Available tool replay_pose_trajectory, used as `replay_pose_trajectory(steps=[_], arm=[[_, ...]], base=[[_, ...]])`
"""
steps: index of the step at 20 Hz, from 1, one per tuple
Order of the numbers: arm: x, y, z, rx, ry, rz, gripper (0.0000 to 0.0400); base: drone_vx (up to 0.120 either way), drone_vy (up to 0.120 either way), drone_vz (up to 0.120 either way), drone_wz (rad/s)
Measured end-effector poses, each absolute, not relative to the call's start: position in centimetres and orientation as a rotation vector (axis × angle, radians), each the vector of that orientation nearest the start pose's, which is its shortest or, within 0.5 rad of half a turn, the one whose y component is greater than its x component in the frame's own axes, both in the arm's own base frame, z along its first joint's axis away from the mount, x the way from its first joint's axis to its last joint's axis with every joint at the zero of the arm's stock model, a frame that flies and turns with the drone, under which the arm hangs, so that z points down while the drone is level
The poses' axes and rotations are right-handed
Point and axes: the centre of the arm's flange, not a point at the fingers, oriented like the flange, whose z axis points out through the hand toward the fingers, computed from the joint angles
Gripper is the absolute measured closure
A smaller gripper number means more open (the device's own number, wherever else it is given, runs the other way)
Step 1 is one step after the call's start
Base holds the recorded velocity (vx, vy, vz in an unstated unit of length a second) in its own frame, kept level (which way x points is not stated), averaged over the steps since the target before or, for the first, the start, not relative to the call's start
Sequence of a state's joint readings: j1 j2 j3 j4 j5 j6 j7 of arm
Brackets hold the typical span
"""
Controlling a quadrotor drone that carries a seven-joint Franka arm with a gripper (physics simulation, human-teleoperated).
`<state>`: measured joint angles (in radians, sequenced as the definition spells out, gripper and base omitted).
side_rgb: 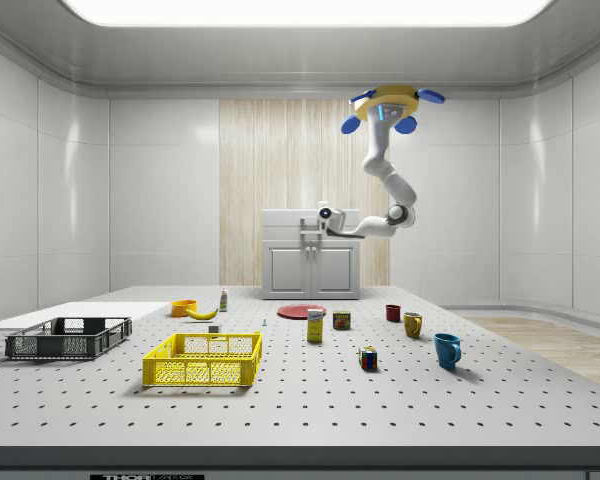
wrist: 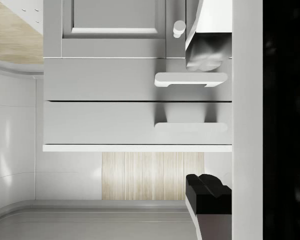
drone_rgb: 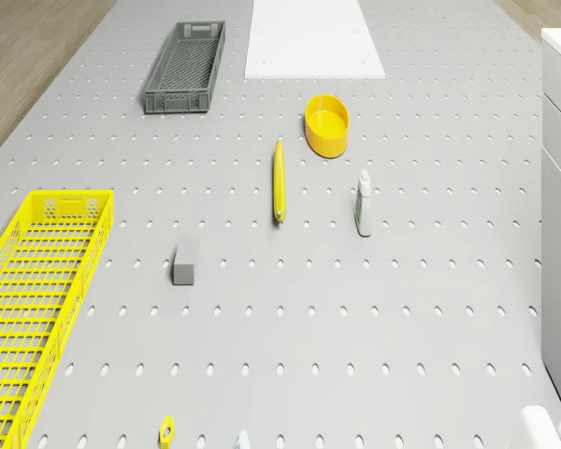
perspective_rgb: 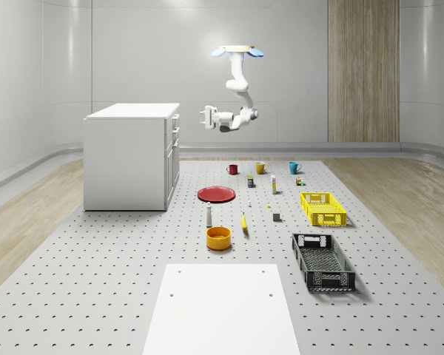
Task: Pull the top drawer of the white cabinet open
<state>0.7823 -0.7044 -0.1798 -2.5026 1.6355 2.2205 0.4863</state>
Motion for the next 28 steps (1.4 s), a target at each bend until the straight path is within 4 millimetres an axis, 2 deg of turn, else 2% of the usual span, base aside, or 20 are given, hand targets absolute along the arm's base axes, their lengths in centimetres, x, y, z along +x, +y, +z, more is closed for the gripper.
replay_pose_trajectory(steps=[5, 11, 20, 28], arm=[[30.6, 25.0, 59.2, -1.482, 0.611, 0.613, 0.0095], [30.6, 26.8, 59.2, -1.481, 0.611, 0.613, 0.0095], [30.6, 29.7, 59.2, -1.481, 0.611, 0.612, 0.0095], [30.6, 33.2, 59.2, -1.481, 0.611, 0.612, 0.0095]], base=[[0.008, 0.000, 0.000, 0.000], [0.120, 0.000, 0.000, 0.000], [0.000, 0.000, 0.000, 0.000], [0.000, 0.000, 0.000, 0.000]])
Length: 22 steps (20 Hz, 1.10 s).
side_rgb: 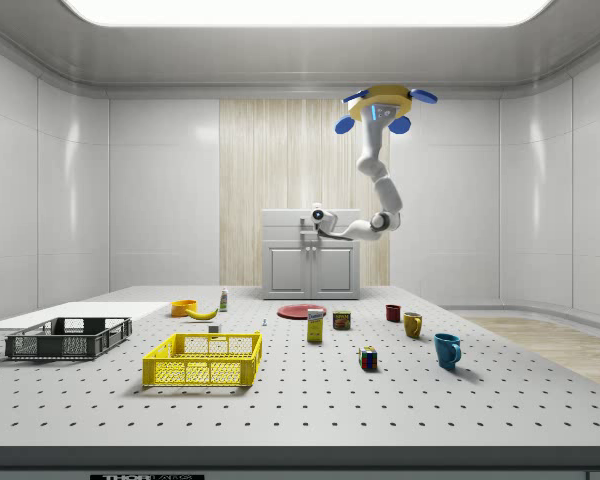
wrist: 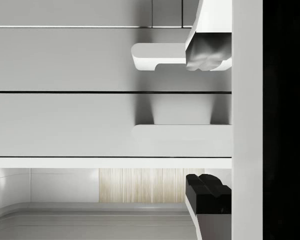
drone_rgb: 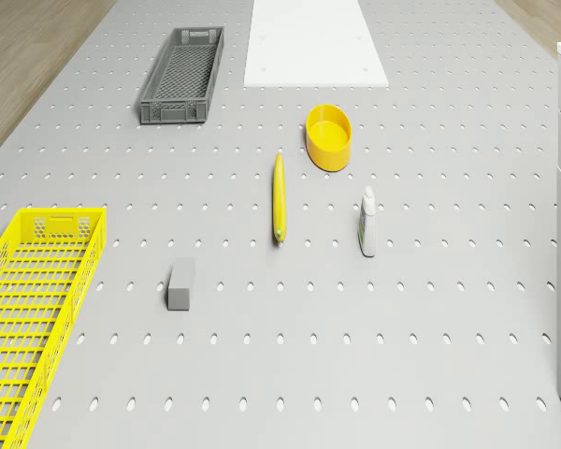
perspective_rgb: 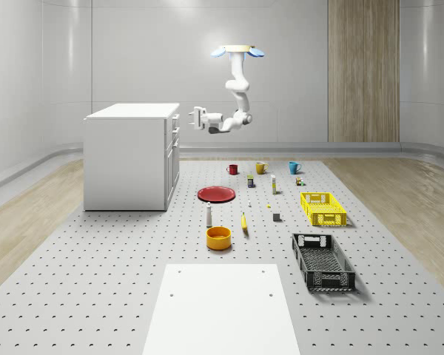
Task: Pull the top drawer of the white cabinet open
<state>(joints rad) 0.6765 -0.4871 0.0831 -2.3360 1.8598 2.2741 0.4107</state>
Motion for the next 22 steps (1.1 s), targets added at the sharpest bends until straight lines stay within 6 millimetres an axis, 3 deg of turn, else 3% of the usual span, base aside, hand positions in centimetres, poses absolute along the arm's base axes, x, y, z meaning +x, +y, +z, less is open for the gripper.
replay_pose_trajectory(steps=[22], arm=[[30.7, 39.1, 59.2, -1.480, 0.612, 0.611, 0.0095]], base=[[0.000, 0.000, 0.000, 0.000]])
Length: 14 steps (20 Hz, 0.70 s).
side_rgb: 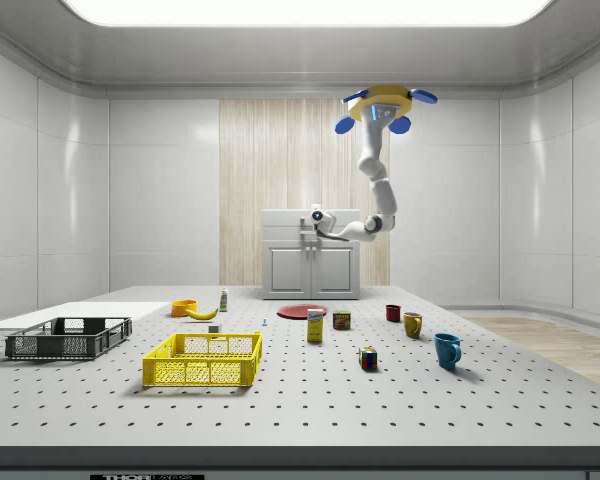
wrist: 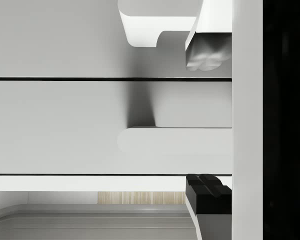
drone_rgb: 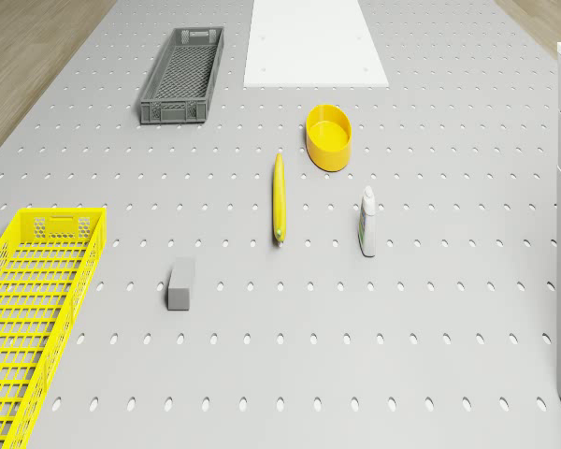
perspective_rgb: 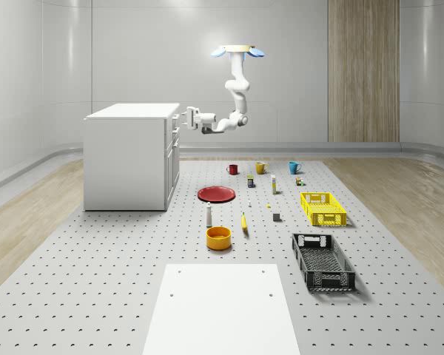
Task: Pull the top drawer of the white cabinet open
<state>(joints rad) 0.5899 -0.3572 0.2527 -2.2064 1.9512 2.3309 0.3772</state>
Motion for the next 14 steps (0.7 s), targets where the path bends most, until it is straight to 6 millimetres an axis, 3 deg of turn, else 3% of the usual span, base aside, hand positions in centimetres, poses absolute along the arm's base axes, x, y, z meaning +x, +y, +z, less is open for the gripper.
replay_pose_trajectory(steps=[14], arm=[[30.7, 40.6, 57.8, -1.479, 0.612, 0.610, 0.0095]], base=[[0.000, 0.000, 0.000, 0.000]])
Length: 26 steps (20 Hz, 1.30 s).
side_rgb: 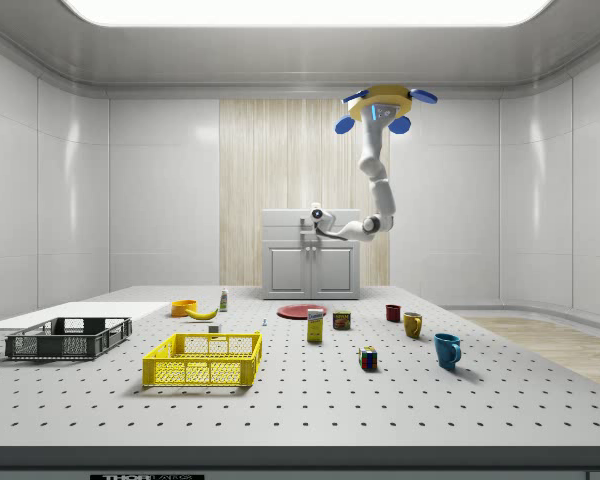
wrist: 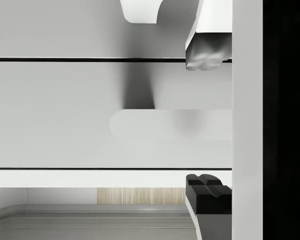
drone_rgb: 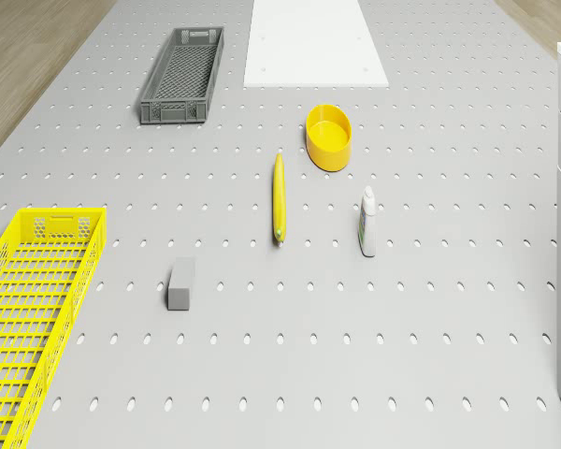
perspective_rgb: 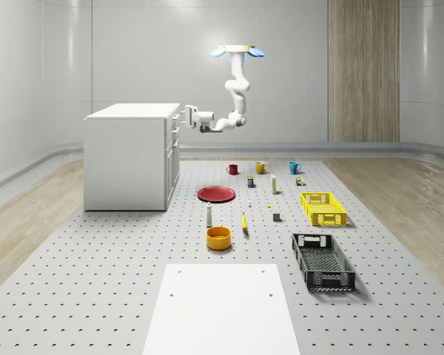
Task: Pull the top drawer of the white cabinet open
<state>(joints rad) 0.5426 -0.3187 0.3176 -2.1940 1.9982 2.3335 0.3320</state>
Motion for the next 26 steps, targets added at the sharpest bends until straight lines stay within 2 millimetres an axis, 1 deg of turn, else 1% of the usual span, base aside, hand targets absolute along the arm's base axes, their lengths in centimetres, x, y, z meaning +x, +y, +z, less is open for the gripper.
replay_pose_trajectory(steps=[8, 26], arm=[[30.8, 41.7, 57.7, -1.479, 0.613, 0.609, 0.0095], [30.8, 42.5, 57.6, -1.478, 0.614, 0.608, 0.0095]], base=[[0.000, 0.000, 0.000, 0.000], [0.000, 0.000, 0.000, 0.000]])
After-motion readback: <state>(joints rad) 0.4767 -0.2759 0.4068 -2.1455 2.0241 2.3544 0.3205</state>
